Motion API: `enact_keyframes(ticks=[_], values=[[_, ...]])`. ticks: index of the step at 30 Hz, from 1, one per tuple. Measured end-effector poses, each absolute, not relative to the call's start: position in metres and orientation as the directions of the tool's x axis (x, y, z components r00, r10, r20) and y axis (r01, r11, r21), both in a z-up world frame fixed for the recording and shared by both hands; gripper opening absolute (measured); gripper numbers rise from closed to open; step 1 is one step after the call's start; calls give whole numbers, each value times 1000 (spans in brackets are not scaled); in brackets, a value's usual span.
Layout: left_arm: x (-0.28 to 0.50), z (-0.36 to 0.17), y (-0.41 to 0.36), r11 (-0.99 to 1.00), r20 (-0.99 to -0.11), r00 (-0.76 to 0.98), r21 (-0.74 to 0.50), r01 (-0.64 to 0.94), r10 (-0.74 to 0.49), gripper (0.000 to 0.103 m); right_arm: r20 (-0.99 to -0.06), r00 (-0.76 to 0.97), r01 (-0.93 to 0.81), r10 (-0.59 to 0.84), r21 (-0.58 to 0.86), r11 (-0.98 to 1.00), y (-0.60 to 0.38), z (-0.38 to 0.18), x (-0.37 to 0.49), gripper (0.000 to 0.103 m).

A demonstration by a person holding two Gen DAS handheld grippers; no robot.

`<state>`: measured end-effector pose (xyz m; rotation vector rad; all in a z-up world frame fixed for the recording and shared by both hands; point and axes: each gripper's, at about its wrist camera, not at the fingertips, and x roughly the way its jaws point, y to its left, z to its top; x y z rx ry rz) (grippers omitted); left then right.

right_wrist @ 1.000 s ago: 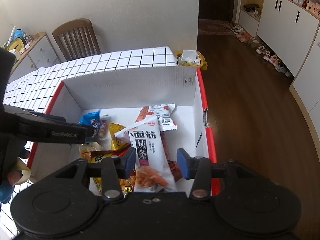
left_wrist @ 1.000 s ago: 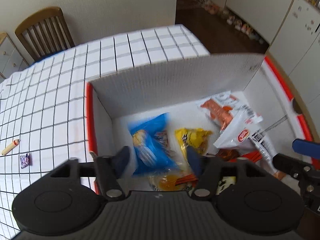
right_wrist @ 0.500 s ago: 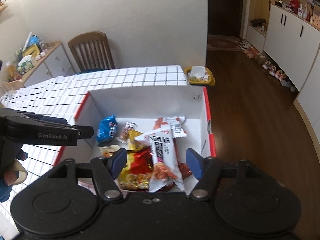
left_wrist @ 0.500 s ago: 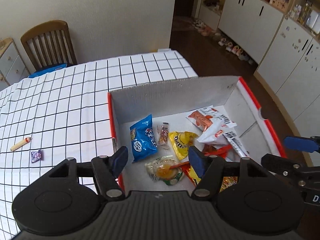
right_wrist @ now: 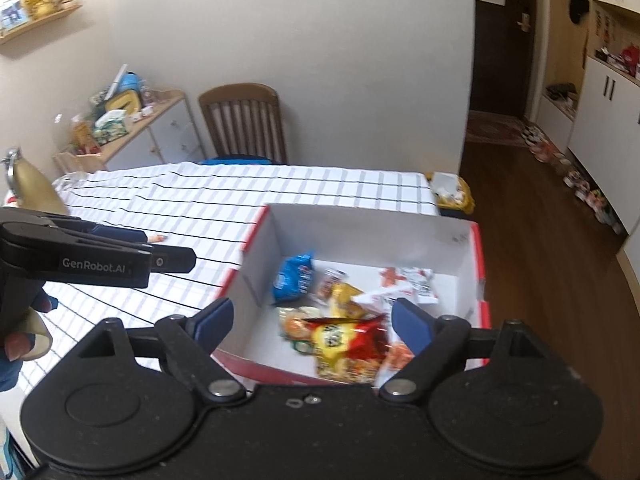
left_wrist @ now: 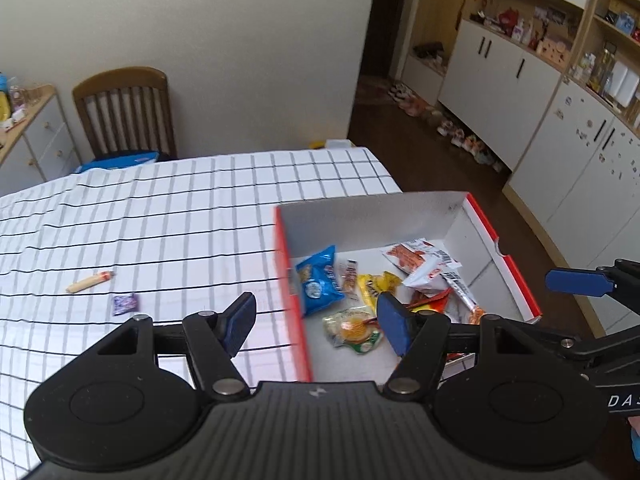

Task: Organize snacks
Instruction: 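Withdraw both tools from the box toward the wooden stick and purple candy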

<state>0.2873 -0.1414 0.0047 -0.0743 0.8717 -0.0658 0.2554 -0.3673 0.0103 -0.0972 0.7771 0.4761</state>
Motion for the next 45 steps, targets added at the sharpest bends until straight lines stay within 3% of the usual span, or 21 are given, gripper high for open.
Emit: enact_keyframes(ticks=[12, 14, 18, 22, 34, 45], values=[[248, 13, -57, 995, -734, 675, -97, -4, -69, 71, -669, 596, -531, 443, 85, 843, -286, 21, 237, 97], [242, 12, -40, 996, -731, 680, -91, -9, -61, 71, -665, 596, -540, 450, 84, 838, -271, 19, 234, 103], [235, 9, -8, 998, -722, 691, -60, -5, -40, 71, -666, 584, -553, 464, 93, 828, -239, 14, 231, 103], [231, 2, 25, 1000, -709, 705, -23, 7, -22, 83, -673, 569, -555, 472, 110, 825, -208, 6, 232, 103], [258, -38, 128, 999, -737, 675, -3, 53, -38, 83, -731, 532, -518, 427, 118, 847, -132, -32, 240, 103], [307, -73, 176, 984, -746, 660, 33, 173, -91, 83, -768, 526, -477, 365, 89, 875, -90, -61, 263, 103]])
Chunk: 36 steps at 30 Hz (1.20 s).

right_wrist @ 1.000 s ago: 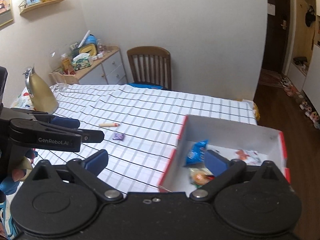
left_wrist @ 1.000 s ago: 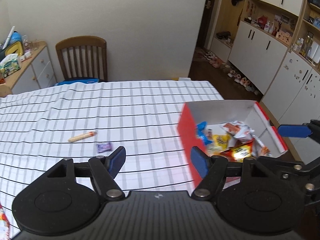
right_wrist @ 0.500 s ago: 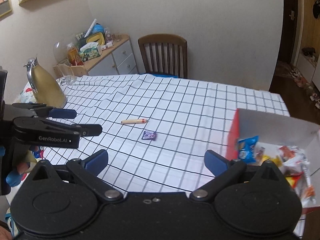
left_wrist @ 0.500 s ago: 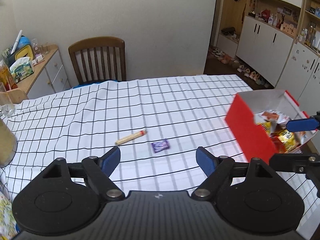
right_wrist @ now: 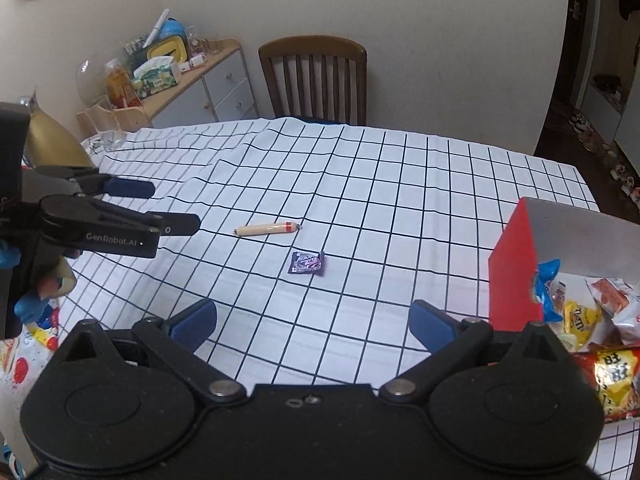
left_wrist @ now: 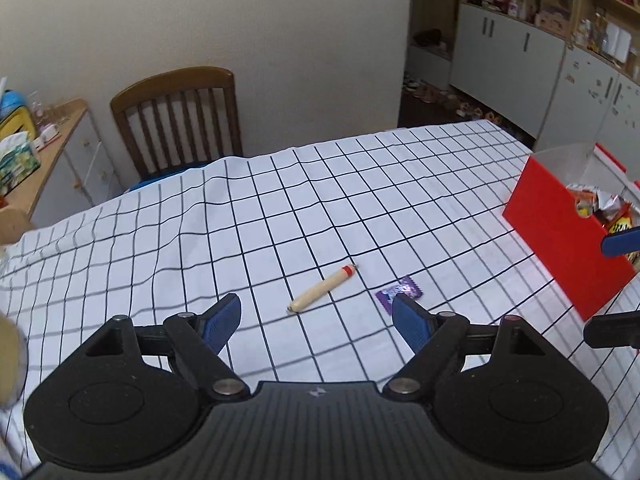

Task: Organize snacks
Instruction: 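Withdraw both tools from the box toward the wooden stick and purple candy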

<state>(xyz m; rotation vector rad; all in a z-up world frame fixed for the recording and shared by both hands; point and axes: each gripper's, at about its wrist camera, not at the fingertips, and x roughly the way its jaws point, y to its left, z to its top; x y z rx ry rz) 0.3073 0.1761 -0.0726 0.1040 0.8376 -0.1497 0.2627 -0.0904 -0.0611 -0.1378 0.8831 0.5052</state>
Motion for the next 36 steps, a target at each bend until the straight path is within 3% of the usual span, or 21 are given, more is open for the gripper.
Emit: enact_keyframes(ticks=[5, 22, 27, 32, 34, 36], values=[[334, -93, 186, 975, -772, 617, -15, 223, -153, 83, -782, 521, -475, 342, 68, 878, -77, -76, 277, 101], [390, -150, 178, 893, -816, 546, 88, 442, -190, 83, -807, 513, -487, 294, 9, 873, -38, -129, 324, 90], [395, -159, 177, 882, -816, 544, 95, 462, -197, 82, -814, 510, -511, 278, -26, 859, -22, -146, 334, 82], [399, -166, 175, 864, -824, 519, 75, 499, -228, 73, -819, 509, -520, 264, -48, 853, -13, -159, 341, 71], [402, -169, 174, 854, -835, 493, 56, 517, -243, 58, -823, 506, -519, 256, -53, 853, -11, -163, 344, 67], [403, -172, 173, 845, -844, 474, 49, 532, -249, 54, -827, 504, -515, 251, -55, 855, -10, -165, 347, 63]])
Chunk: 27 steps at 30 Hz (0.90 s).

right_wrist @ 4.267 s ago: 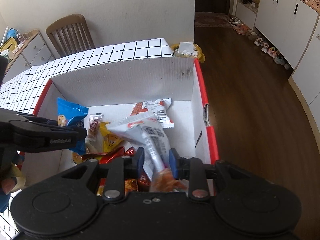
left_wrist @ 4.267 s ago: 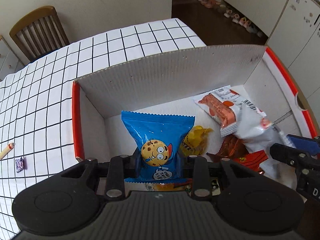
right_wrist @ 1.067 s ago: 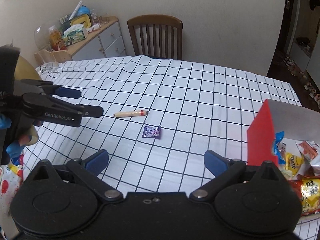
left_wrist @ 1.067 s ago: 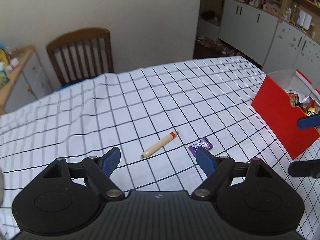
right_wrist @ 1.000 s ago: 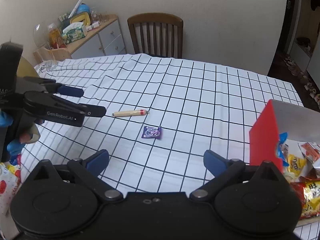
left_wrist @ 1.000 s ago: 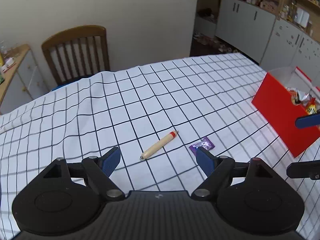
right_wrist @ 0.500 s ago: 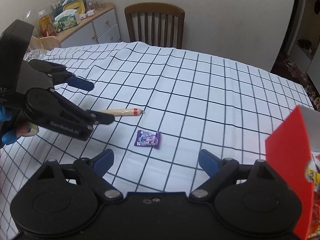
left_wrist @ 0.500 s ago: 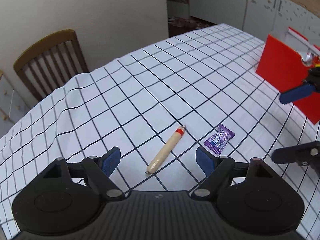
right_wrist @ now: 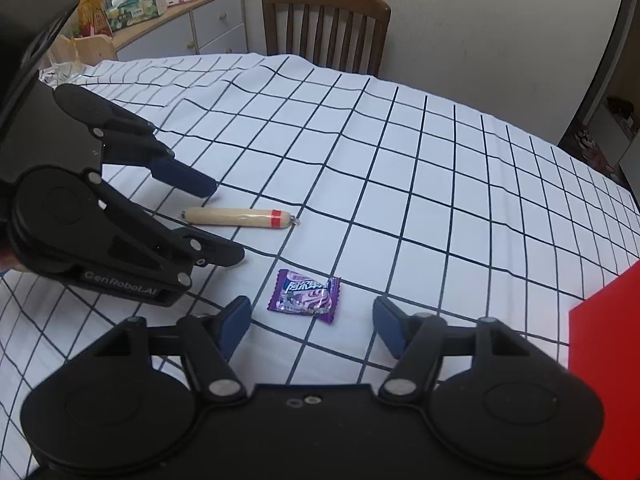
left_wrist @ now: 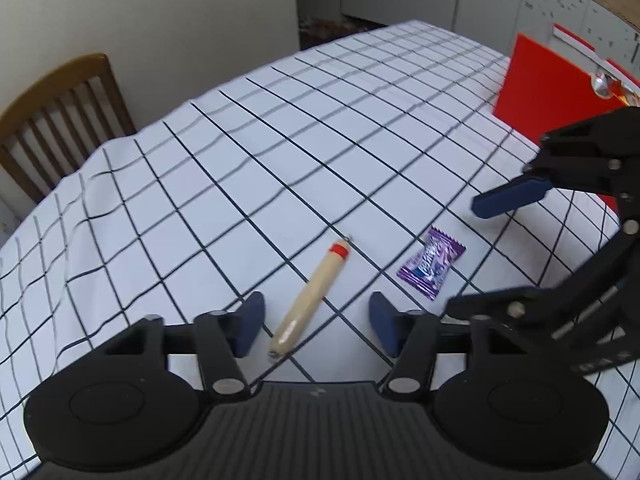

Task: Organize snacks
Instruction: 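Withdraw both tools from the box toward the wooden stick and purple candy, then grasp the wooden stick snack with the left tool while the right tool grasps the purple candy packet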

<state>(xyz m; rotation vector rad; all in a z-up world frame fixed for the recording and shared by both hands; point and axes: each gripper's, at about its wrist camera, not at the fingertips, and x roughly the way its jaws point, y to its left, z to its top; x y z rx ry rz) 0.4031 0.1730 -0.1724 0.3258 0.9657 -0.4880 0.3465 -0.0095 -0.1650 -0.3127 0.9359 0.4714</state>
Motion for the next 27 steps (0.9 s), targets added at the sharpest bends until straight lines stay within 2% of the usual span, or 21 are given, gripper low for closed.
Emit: enact_keyframes(ticks=[2, 4, 7, 8, 10, 14, 16, 19, 27], values=[[404, -173, 172, 838, -846, 468, 49, 543, -254, 51, -830, 500, -510, 247, -51, 859, -8, -167, 349, 59], [405, -174, 172, 836, -850, 456, 35, 548, -264, 43, -833, 496, -506, 245, -48, 861, -6, -169, 350, 56], [408, -175, 173, 835, -850, 448, 17, 550, -278, 40, -836, 491, -503, 243, -45, 863, -4, -171, 352, 50], [409, -175, 174, 836, -849, 445, 9, 549, -283, 39, -838, 490, -501, 240, -46, 864, -2, -172, 354, 44], [409, -175, 174, 836, -848, 447, 7, 548, -286, 36, -837, 493, -498, 239, -46, 866, -2, -173, 354, 43], [409, -174, 173, 834, -846, 439, -12, 552, -302, 30, -833, 496, -505, 245, -47, 862, 1, -173, 354, 35], [409, -174, 173, 830, -846, 426, -34, 556, -320, 21, -832, 495, -512, 249, -49, 857, 2, -172, 354, 32], [409, -174, 171, 832, -847, 415, -55, 552, -332, 14, -831, 498, -512, 247, -53, 857, 3, -173, 354, 29], [402, -174, 163, 873, -850, 432, -63, 485, -301, 10, -824, 510, -475, 244, -33, 879, -9, -169, 353, 19]])
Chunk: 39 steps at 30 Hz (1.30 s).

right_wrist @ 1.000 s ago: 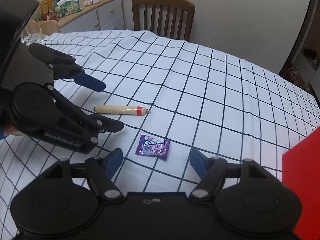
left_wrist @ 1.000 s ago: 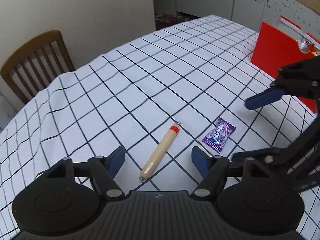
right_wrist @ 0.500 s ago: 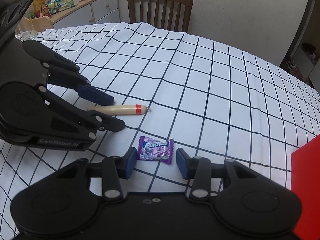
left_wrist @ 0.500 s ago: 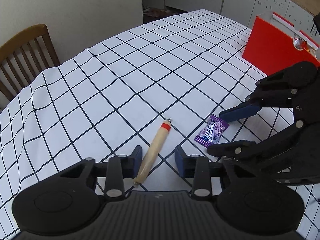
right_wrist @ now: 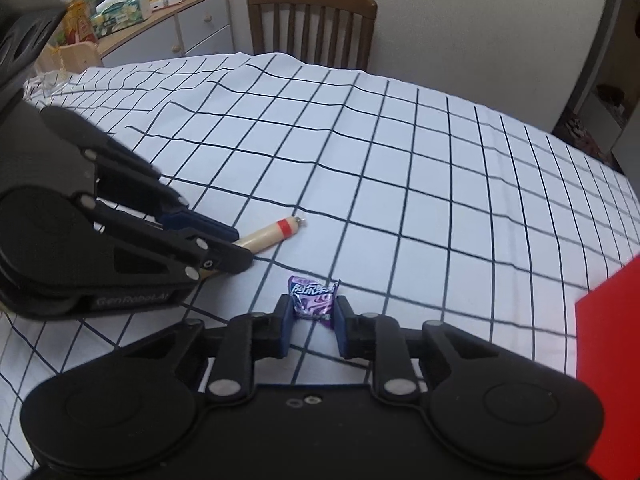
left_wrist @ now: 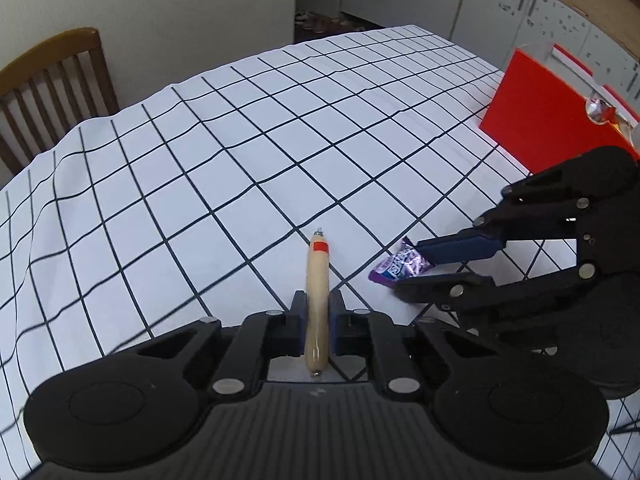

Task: Organize snacks
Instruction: 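Grasp the wooden stick snack with the left tool while the right tool grasps the purple candy packet, then carry the wooden stick and purple candy with both tools over the red box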

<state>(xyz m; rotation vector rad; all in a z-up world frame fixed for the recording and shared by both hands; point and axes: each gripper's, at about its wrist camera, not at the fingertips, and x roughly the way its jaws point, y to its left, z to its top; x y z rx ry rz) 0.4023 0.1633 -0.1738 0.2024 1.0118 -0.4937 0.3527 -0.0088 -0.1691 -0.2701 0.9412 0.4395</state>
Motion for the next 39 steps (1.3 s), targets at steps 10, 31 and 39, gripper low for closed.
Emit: enact_keyframes(ticks=[10, 31, 39], values=[[380, -169, 161, 916, -849, 427, -148, 374, -311, 10, -808, 522, -461, 275, 4, 887, -30, -158, 331, 17], [306, -143, 146, 952, -855, 422, -243, 185, -300, 10, -799, 504, -452, 329, 80, 888, -82, -110, 262, 17], [268, -110, 124, 957, -839, 461, -242, 162, -290, 10, -769, 520, -471, 371, 103, 876, -108, -81, 235, 18]])
